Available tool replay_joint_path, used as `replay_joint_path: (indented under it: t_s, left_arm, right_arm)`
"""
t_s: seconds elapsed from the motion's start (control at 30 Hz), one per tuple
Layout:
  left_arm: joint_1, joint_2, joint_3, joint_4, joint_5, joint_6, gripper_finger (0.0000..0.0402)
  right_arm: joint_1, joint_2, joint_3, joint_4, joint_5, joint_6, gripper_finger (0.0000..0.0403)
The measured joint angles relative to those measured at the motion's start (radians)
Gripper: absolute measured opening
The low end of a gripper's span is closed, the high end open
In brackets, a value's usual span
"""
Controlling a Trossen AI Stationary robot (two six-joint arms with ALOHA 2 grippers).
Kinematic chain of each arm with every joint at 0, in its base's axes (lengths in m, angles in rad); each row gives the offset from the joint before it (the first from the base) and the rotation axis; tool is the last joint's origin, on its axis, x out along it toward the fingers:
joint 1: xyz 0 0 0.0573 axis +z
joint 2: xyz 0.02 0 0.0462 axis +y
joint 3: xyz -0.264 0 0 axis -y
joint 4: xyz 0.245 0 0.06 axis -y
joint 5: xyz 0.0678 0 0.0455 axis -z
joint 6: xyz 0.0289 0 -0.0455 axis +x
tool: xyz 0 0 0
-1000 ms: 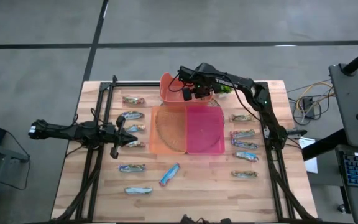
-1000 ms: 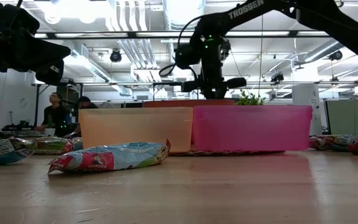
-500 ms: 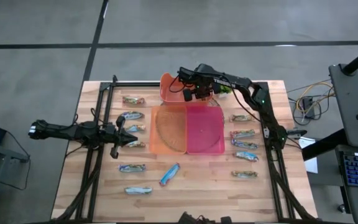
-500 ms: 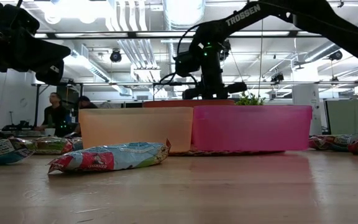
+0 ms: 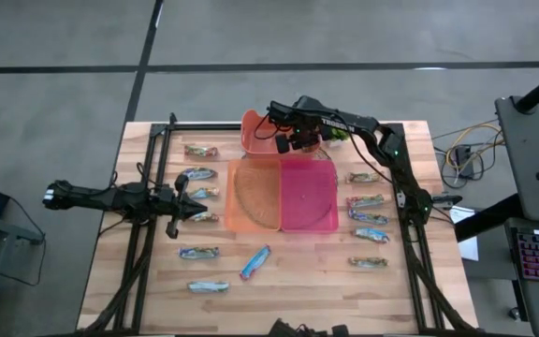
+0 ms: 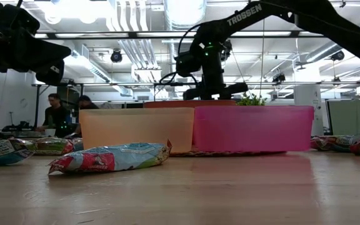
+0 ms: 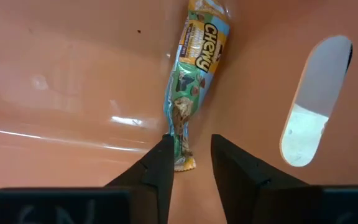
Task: Pick and place Granola Bars by type
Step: Put the yellow granola bar into the orange bin
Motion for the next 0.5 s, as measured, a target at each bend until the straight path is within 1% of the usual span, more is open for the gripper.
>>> replay_joint_path:
  t_s: [0.13, 0.27, 0.4, 0.5]
  left_arm:
    - [0.0, 0.0, 0.0, 0.0, 0.0, 0.0, 0.0]
    - [0.0, 0.0, 0.0, 0.0, 0.0, 0.0, 0.0]
    - [0.0, 0.0, 0.0, 0.0, 0.0, 0.0, 0.0]
    - [0.0, 0.0, 0.0, 0.0, 0.0, 0.0, 0.0]
  right_arm:
    - [-0.001, 0.0, 0.003, -0.001, 0.0, -0.007, 0.0105]
    - [-0.004, -0.001, 0.033, -0.004, 0.004, -0.031, 0.0103]
    - [-0.004, -0.002, 0.09, -0.008, 0.008, -0.074, 0.0098]
    - [-0.002, -0.002, 0.148, -0.012, 0.011, -0.143, 0.0102]
